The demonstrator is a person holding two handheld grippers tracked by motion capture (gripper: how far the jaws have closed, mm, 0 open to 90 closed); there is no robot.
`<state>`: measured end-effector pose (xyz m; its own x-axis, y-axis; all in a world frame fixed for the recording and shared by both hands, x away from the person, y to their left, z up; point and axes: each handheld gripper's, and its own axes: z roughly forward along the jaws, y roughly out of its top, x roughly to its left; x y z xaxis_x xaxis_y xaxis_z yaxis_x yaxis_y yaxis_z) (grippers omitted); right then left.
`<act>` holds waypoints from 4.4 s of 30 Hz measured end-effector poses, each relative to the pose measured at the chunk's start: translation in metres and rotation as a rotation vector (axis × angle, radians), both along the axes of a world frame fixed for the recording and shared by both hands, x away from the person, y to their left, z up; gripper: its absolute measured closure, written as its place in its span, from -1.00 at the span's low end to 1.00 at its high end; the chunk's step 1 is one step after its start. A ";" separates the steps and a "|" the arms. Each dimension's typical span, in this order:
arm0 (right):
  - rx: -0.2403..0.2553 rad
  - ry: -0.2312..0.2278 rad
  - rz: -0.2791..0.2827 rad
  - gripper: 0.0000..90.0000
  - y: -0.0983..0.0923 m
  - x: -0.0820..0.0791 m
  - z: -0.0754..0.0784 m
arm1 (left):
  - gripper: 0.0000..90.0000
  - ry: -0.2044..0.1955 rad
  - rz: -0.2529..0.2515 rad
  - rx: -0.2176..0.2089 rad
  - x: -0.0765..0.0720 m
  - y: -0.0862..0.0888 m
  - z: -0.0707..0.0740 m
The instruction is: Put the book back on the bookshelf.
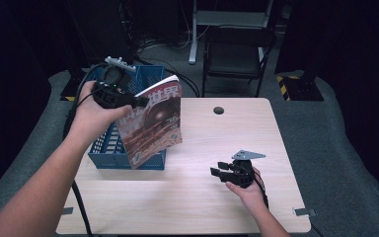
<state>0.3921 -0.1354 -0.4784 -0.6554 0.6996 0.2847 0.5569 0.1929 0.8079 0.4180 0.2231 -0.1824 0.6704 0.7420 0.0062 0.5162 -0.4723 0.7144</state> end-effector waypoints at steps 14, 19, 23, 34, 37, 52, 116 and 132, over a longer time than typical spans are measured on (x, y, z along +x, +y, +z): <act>-0.006 0.002 0.008 0.18 0.000 0.001 -0.001 | 0.87 0.008 0.108 -0.017 0.009 0.031 0.002; -0.006 0.003 0.009 0.18 0.001 0.001 -0.001 | 0.87 0.003 0.145 -0.016 0.012 0.040 0.005; -0.007 -0.002 0.008 0.18 0.001 0.001 -0.001 | 0.87 -0.003 0.182 -0.030 0.015 0.046 0.006; -0.005 0.001 0.008 0.18 0.001 0.001 -0.001 | 0.87 0.001 0.246 -0.037 0.019 0.064 0.009; -0.006 0.002 0.008 0.17 0.001 0.001 -0.002 | 0.87 -0.007 0.266 -0.038 0.019 0.068 0.009; -0.012 -0.001 0.014 0.17 0.001 0.001 -0.002 | 0.87 0.000 0.322 -0.041 0.021 0.082 0.009; 0.003 0.010 0.004 0.17 -0.002 -0.001 -0.002 | 0.87 -0.027 0.576 -0.118 0.064 0.107 0.000; 0.003 0.007 0.002 0.18 -0.003 -0.001 -0.001 | 0.87 -0.032 0.597 -0.123 0.073 0.100 -0.010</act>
<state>0.3909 -0.1389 -0.4789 -0.6547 0.6974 0.2916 0.5621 0.1913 0.8046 0.4909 0.3235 -0.1920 0.1393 0.9862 -0.0898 0.6438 -0.0213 0.7649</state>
